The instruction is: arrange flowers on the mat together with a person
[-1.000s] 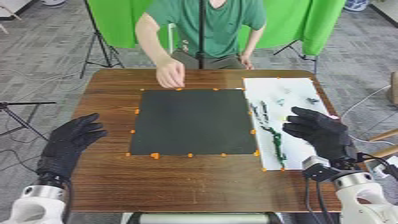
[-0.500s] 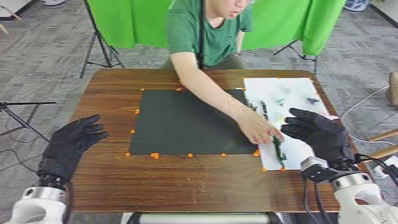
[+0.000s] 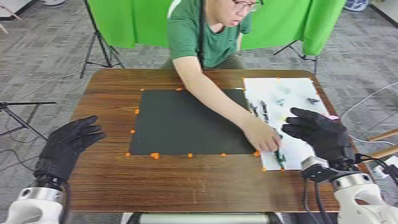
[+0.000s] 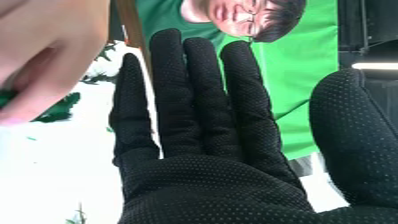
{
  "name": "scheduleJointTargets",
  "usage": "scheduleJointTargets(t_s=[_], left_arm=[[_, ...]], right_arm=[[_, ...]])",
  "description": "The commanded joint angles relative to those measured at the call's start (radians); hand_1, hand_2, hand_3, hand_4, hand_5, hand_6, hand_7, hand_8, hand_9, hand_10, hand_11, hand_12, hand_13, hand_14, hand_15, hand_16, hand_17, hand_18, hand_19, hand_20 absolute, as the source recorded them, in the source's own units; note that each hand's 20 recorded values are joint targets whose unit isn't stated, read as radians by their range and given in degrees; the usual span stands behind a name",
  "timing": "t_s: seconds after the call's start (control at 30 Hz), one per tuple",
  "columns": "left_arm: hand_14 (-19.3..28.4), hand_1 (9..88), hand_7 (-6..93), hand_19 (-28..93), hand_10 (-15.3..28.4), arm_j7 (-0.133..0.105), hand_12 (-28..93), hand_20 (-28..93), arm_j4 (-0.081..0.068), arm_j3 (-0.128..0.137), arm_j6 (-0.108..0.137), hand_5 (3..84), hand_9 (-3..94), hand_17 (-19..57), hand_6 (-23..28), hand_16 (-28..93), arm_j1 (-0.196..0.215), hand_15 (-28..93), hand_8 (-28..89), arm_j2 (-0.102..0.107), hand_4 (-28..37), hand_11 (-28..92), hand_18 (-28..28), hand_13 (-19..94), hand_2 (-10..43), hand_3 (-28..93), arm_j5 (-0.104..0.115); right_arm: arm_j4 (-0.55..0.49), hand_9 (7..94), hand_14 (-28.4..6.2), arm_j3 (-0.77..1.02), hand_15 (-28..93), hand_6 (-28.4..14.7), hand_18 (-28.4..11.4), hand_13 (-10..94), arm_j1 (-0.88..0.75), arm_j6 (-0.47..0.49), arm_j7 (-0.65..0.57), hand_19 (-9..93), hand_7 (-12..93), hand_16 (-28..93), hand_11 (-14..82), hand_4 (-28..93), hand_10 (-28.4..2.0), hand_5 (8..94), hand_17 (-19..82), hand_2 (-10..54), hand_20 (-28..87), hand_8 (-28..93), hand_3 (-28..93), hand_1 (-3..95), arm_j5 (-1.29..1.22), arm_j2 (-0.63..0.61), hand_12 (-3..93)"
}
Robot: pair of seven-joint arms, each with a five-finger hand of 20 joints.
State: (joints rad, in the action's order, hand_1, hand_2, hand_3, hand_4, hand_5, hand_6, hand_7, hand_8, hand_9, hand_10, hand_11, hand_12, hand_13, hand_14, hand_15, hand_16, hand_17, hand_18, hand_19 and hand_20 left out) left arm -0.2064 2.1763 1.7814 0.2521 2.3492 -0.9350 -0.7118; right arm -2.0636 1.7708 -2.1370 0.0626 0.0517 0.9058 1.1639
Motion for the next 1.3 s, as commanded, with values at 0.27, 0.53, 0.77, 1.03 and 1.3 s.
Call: scheduleJointTargets(t_s=[0.27,0.53,0.77,1.03,1.3], left_arm=[[19.2,30.8,23.1,60,16.7,-0.001,18,6,-0.006,0.005,0.003,48.3,43.6,-0.1,6.1,-1,-0.010,49,-9,0.013,-20.7,35,24.0,40,8.0,69,0.010],[19.2,30.9,23.3,60,16.7,-0.002,18,6,-0.007,0.002,0.001,48.3,43.6,-0.1,6.0,-1,-0.010,49,-9,0.013,-20.7,35,24.0,40,8.1,69,0.008],[19.2,30.8,23.2,60,16.7,-0.005,18,6,-0.006,0.000,0.004,48.2,43.6,-0.2,6.0,-1,-0.006,49,-9,0.010,-20.5,35,24.0,40,8.0,69,0.008],[19.2,30.9,23.1,60,16.7,-0.001,18,6,-0.005,0.000,0.007,48.2,43.6,-0.2,6.0,-1,0.002,49,-9,0.003,-20.7,35,24.1,40,7.9,69,0.009],[19.1,30.9,23.1,60,16.7,-0.005,18,6,-0.005,0.000,0.006,48.2,43.7,-0.2,6.0,-1,0.004,49,-9,0.006,-20.7,35,24.1,40,7.9,69,0.011]], right_arm=[[0.003,55.7,-14.7,-0.012,35,-4.2,-21.2,48,0.002,0.002,-0.002,52,23,22,18.4,-22,-16.2,53.4,17,10.8,25,-10,88,15.7,-0.012,0.007,22.6],[0.001,55.7,-14.8,-0.002,35,-4.2,-21.2,48,0.000,-0.004,0.001,52,23,22,18.4,-22,-16.2,53.4,17,10.8,25,-10,88,15.7,-0.014,0.001,22.6],[0.000,55.8,-14.8,0.004,35,-4.2,-21.2,48,-0.005,-0.006,0.001,52,23,22,18.6,-22,-16.3,53.4,17,10.8,25,-10,88,15.7,-0.014,0.002,22.8],[0.003,55.8,-14.7,0.003,35,-4.3,-21.3,48,-0.004,0.008,-0.009,52,23,22,18.6,-22,-16.3,53.5,17,10.8,25,-10,88,15.7,-0.012,0.010,22.7],[0.005,55.8,-14.7,0.000,35,-4.3,-21.2,48,0.000,0.004,-0.007,52,23,22,18.7,-22,-16.2,53.6,17,10.8,25,-10,88,15.6,-0.014,0.004,22.7]])
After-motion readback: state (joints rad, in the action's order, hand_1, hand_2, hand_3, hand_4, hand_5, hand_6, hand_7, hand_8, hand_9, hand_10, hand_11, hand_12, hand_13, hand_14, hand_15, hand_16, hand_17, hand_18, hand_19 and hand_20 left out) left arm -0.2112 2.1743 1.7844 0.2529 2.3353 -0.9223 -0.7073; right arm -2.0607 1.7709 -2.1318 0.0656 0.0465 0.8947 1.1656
